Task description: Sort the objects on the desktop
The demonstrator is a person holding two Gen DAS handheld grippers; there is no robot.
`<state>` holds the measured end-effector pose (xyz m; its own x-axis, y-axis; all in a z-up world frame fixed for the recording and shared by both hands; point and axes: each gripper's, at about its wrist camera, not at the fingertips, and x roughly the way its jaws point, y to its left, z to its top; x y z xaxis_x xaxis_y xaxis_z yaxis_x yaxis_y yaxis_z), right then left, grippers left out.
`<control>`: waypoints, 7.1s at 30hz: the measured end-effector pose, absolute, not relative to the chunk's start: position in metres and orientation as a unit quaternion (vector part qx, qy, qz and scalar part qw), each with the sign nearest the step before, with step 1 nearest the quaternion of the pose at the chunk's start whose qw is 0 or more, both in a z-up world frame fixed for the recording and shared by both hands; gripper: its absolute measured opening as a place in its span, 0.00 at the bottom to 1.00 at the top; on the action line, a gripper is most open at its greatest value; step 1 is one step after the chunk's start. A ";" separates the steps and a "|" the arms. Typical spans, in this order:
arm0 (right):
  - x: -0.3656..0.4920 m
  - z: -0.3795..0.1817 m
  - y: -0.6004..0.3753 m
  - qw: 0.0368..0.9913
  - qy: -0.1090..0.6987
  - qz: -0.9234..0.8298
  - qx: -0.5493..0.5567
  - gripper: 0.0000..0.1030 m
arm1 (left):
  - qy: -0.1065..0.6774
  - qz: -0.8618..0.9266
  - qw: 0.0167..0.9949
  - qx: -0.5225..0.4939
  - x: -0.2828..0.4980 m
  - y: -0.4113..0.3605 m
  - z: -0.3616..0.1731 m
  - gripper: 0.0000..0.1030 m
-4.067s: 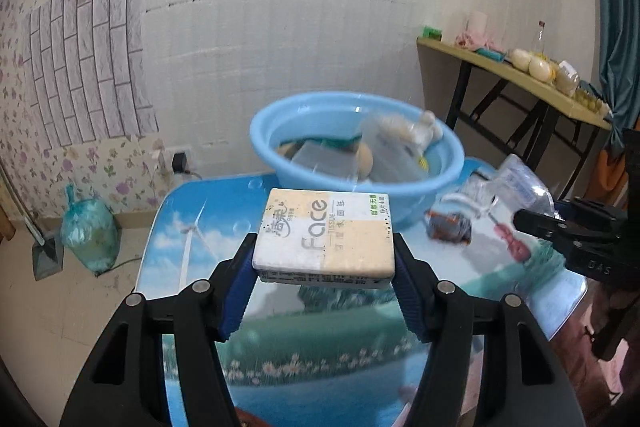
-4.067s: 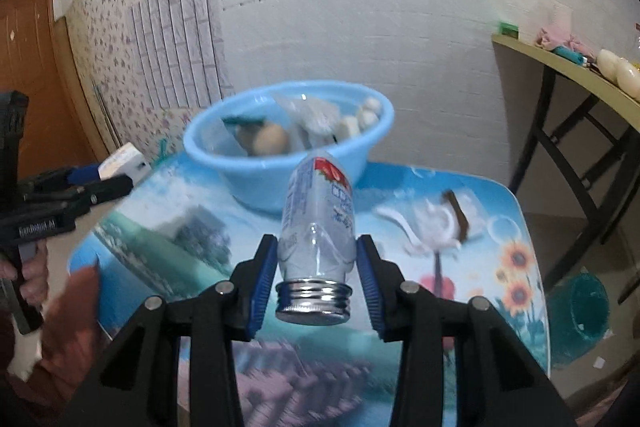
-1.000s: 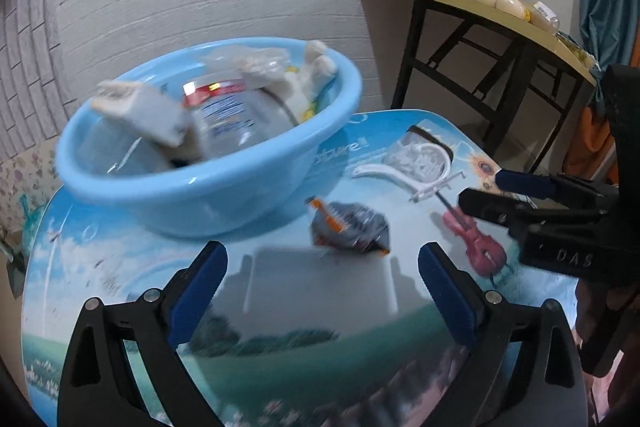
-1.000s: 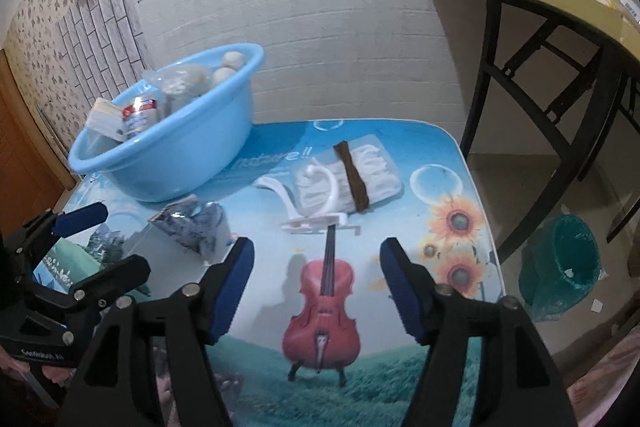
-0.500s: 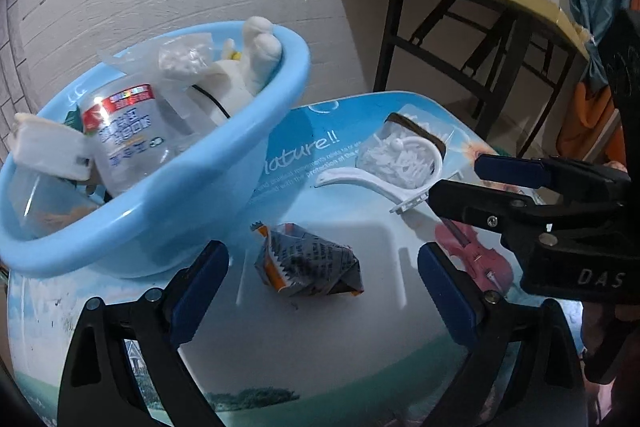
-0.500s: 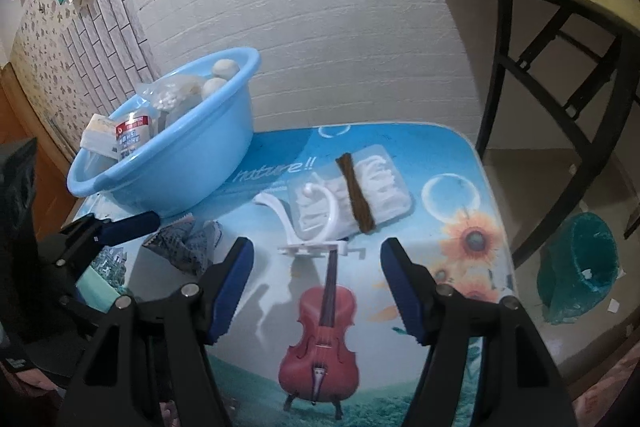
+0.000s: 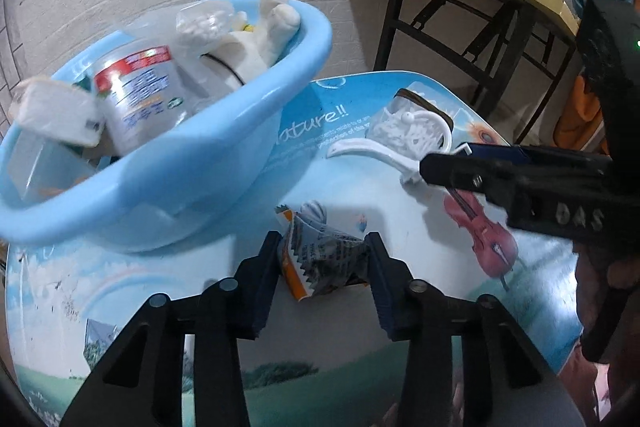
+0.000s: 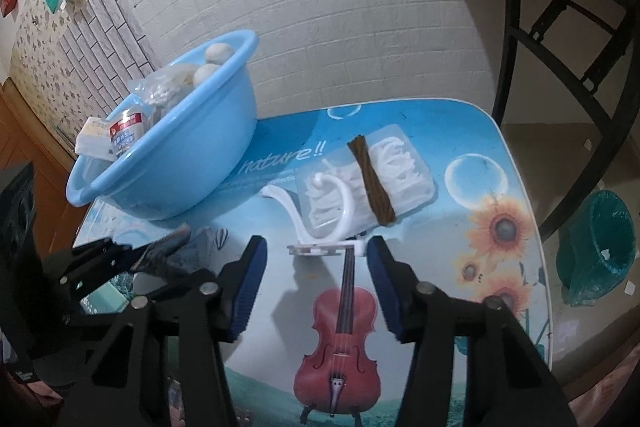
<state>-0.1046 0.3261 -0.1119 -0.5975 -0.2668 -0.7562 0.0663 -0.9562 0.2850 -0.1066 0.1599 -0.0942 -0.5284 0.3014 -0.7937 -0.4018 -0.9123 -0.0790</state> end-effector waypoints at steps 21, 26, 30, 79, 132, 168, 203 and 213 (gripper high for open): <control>-0.072 -0.102 0.296 0.139 -0.086 -0.882 0.442 0.21 | 0.022 0.884 0.155 -0.440 -0.065 0.081 -0.086 0.39; -0.052 -0.100 0.278 0.145 -0.058 -0.882 0.445 0.21 | 0.009 0.891 0.148 -0.430 -0.055 0.064 -0.081 0.38; -0.038 -0.100 0.266 0.137 -0.030 -0.885 0.443 0.21 | 0.010 0.895 0.145 -0.422 -0.044 0.053 -0.077 0.38; -0.019 -0.120 0.233 0.185 0.016 -0.878 0.442 0.52 | 0.026 0.892 0.132 -0.432 -0.008 0.021 -0.106 0.86; -0.042 -0.122 0.198 0.167 0.056 -0.886 0.429 0.60 | 0.014 0.901 0.138 -0.412 -0.011 0.010 -0.103 0.40; -0.021 -0.046 0.201 0.214 0.015 -0.924 0.316 0.51 | 0.012 0.943 0.137 -0.302 -0.018 0.009 -0.013 0.41; -0.100 -0.019 0.203 0.246 -0.011 -0.926 0.287 0.51 | 0.022 0.949 0.140 -0.282 -0.106 0.024 0.013 0.41; -0.146 -0.028 0.210 0.231 -0.013 -0.927 0.294 0.51 | 0.029 0.945 0.142 -0.292 -0.151 0.030 0.003 0.42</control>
<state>-0.1455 0.2100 -0.0282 -0.7203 -0.4354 -0.5400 0.4199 -0.8933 0.1601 -0.1512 0.0300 0.0033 -0.7891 0.2520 -0.5602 -0.2863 -0.9577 -0.0276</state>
